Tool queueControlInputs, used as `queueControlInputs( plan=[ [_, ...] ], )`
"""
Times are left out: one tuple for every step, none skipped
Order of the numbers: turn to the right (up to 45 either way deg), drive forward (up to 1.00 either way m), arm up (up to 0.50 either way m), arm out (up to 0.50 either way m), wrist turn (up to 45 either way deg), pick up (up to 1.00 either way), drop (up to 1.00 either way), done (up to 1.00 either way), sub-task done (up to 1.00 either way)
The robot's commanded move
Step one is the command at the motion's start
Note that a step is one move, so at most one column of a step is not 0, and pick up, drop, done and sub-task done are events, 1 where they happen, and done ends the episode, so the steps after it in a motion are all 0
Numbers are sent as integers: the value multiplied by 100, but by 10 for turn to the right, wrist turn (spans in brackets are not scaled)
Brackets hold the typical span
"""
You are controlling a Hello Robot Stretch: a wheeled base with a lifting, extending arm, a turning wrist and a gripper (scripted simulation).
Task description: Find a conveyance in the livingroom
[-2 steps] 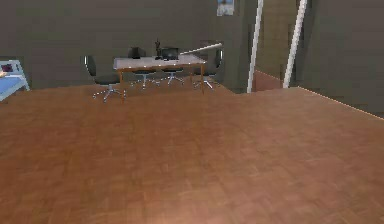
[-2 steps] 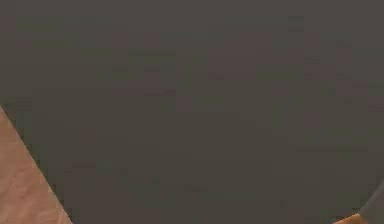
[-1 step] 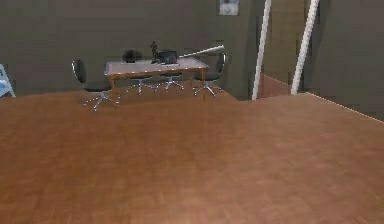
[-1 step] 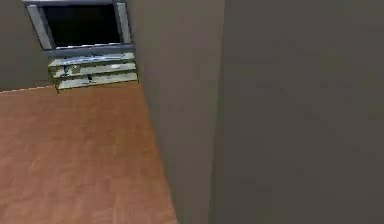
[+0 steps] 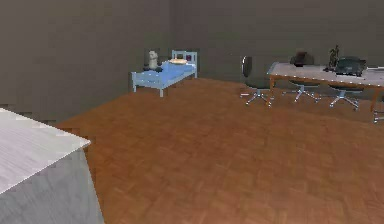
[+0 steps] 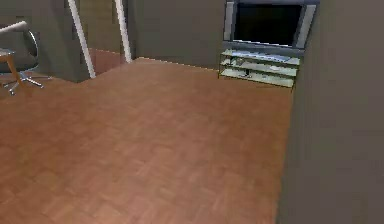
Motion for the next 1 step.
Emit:
queueControlInputs(
  plan=[
    [-180, 0, 0, 0, 0, 0, 0, 0, 0]
  ],
)
